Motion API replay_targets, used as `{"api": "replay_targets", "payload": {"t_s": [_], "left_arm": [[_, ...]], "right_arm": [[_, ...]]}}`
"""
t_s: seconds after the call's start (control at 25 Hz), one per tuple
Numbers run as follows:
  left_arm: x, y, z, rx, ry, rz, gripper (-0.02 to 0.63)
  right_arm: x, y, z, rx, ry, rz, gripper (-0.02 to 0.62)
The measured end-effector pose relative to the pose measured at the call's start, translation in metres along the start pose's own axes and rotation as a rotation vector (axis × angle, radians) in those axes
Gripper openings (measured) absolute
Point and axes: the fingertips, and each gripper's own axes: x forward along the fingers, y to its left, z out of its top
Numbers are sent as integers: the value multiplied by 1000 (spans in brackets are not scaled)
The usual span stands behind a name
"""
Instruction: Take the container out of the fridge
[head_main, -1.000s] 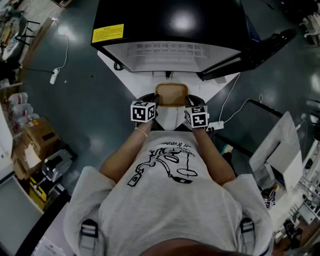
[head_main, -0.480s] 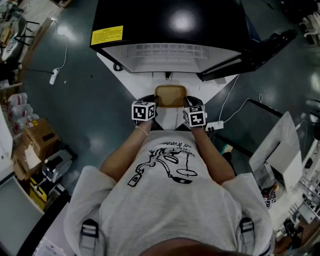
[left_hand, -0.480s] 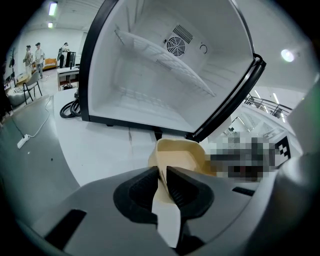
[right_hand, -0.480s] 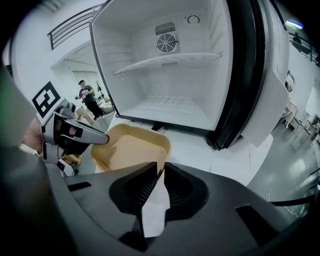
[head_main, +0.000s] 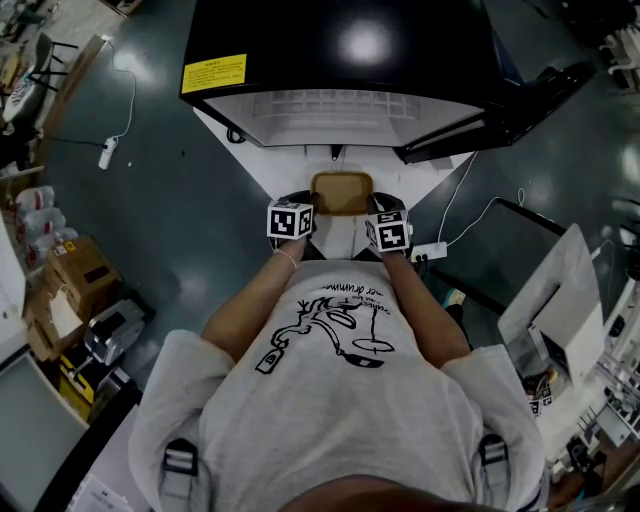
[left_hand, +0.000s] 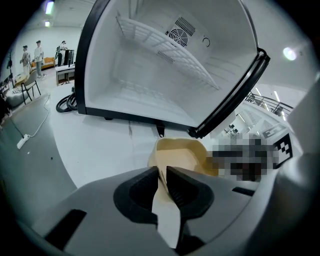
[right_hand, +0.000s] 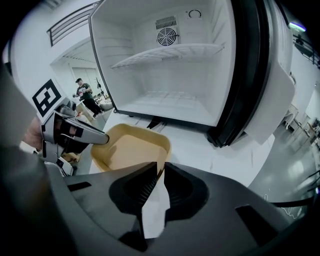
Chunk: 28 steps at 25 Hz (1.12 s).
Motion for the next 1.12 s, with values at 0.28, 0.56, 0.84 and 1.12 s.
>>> {"api": "replay_targets", "payload": {"t_s": [0.28,0.56,0.84,1.12], "left_arm": [[5,4,1,5,12,5,64],[11,7,-3,-10,24,7,63],[16,7,-5,-9,31,6,63],[19,10,-7,-7,39,9,63]], "right_arm": [[4,1,-2,2,22,4,61],[11,-3,-5,-10,28,-2,61],[17,-5,-12,-12,41,-2,61],[19,-6,-10,-25,38,0,61]]}}
